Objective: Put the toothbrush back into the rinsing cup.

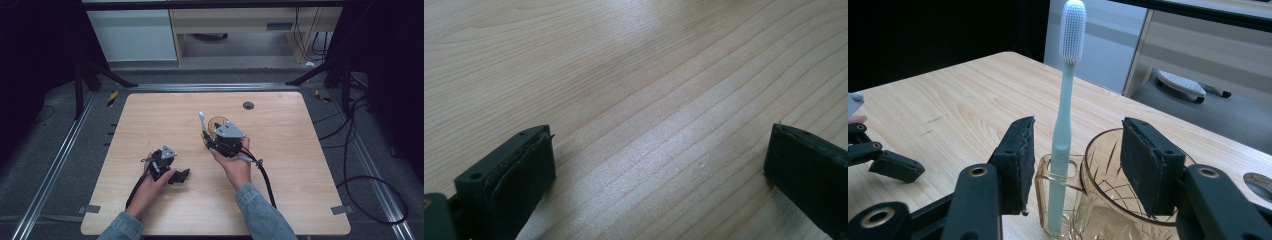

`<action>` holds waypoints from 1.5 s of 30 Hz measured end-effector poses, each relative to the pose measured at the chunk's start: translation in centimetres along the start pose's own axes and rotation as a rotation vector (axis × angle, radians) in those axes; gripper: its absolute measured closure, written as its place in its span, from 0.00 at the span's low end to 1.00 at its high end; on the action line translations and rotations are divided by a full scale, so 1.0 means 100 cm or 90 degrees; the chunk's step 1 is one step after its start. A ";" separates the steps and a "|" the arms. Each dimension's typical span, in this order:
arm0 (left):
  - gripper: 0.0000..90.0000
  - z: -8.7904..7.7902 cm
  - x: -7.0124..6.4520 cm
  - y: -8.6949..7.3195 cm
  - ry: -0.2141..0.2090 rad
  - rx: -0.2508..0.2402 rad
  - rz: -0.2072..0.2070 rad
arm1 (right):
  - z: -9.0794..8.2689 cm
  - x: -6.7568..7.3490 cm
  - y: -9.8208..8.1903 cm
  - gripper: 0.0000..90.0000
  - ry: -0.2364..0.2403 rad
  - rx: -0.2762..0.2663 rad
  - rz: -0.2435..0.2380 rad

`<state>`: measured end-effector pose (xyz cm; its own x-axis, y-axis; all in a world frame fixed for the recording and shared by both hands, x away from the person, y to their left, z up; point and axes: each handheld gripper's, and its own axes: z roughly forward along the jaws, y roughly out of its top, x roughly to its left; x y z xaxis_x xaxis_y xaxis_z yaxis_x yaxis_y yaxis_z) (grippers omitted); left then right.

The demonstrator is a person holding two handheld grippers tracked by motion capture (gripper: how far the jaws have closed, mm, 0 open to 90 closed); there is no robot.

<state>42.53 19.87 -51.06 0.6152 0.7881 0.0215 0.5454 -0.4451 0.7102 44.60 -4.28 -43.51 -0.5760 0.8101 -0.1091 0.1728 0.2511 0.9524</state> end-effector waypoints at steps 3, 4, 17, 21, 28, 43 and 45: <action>0.00 0.000 0.000 0.000 0.000 0.000 0.000 | -0.002 0.000 0.001 0.51 0.002 0.003 0.001; 0.00 0.000 0.000 0.000 0.000 0.000 0.000 | -0.002 0.000 0.001 0.50 0.003 0.006 0.002; 0.00 0.000 0.000 0.000 0.000 0.000 0.000 | -0.007 0.001 0.003 0.33 0.008 0.048 0.010; 0.00 0.000 0.000 0.000 0.000 0.000 0.000 | -0.010 0.001 0.004 0.27 0.005 0.058 0.004; 0.00 0.000 0.000 0.000 0.000 0.000 0.000 | -0.019 -0.001 0.004 0.20 0.008 0.073 0.007; 0.00 0.000 0.000 0.000 0.000 0.000 0.000 | -0.040 -0.017 -0.004 0.10 0.009 0.119 0.027; 0.00 0.000 0.000 0.000 0.000 0.000 0.000 | -0.043 -0.019 -0.005 0.10 0.006 0.122 0.030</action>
<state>42.53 19.87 -51.06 0.6152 0.7880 0.0218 0.5453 -0.4454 0.7101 42.18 -8.20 -42.55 -0.5706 0.8188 -0.0624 0.3478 0.3098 0.8849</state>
